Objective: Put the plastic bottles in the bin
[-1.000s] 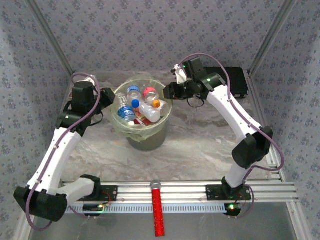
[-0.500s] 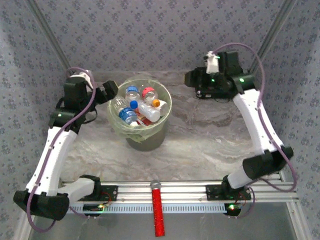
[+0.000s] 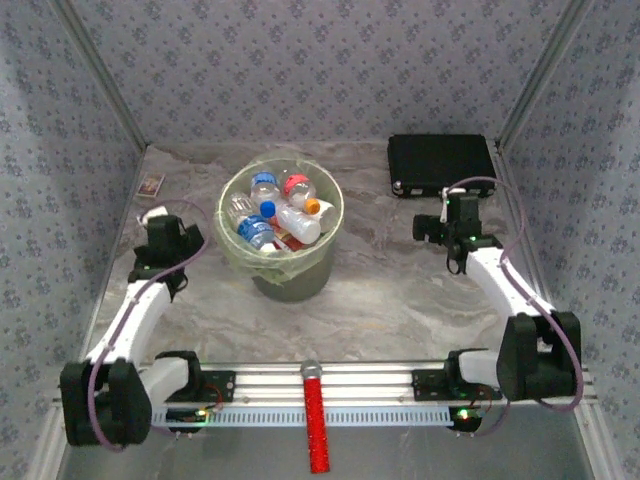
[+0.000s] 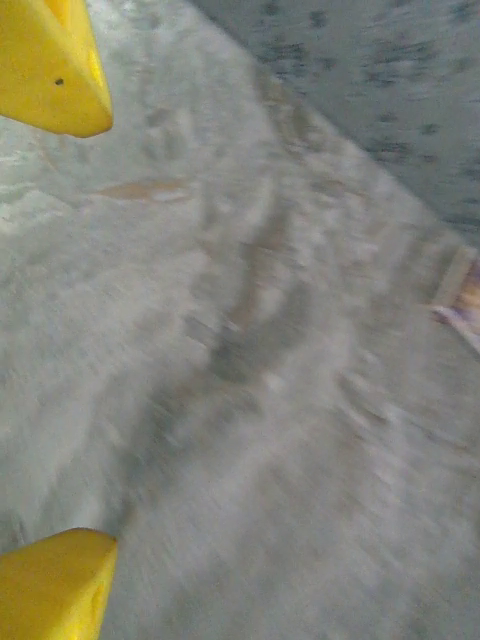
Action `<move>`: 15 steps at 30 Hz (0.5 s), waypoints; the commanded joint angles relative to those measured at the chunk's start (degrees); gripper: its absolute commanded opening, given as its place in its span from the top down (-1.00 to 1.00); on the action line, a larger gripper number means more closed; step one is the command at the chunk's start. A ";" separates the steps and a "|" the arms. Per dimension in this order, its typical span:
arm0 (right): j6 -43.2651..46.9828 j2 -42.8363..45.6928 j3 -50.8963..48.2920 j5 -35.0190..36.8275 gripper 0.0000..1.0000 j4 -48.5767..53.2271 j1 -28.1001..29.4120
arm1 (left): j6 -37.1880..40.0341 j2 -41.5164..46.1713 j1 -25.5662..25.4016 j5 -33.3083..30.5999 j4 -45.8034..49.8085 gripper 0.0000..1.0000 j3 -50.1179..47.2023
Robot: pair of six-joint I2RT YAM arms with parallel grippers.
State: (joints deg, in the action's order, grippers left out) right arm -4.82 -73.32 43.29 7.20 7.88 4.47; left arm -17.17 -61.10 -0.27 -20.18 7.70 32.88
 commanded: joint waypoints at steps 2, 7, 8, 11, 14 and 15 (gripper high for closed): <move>2.56 -1.89 -5.00 5.75 -1.00 -18.68 -0.31 | 4.55 -4.62 0.36 -1.52 -21.42 -1.00 -4.53; 5.32 -6.18 -9.57 6.96 -1.00 -28.93 -0.20 | 8.36 -15.54 0.35 1.60 -37.27 -1.00 -6.71; 6.10 -7.06 -10.34 7.62 -1.00 -31.14 -0.07 | 8.82 -17.56 0.39 1.81 -39.80 -1.00 -6.67; 8.23 -9.02 -14.48 8.05 -1.00 -40.39 -0.16 | 10.80 -21.98 0.27 2.23 -41.44 -1.00 -3.96; 9.99 -10.12 -19.42 6.33 -1.00 -49.59 -0.22 | 12.05 -25.02 -0.04 4.40 -41.74 -1.00 -2.89; 9.86 -9.97 -20.80 6.40 -0.99 -51.80 -0.28 | 12.51 -25.29 -0.22 4.77 -42.08 -1.00 -3.02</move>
State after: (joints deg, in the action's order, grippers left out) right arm 2.57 -82.63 25.43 13.08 -31.48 4.45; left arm -7.38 -85.78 -0.25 -17.58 -28.51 27.88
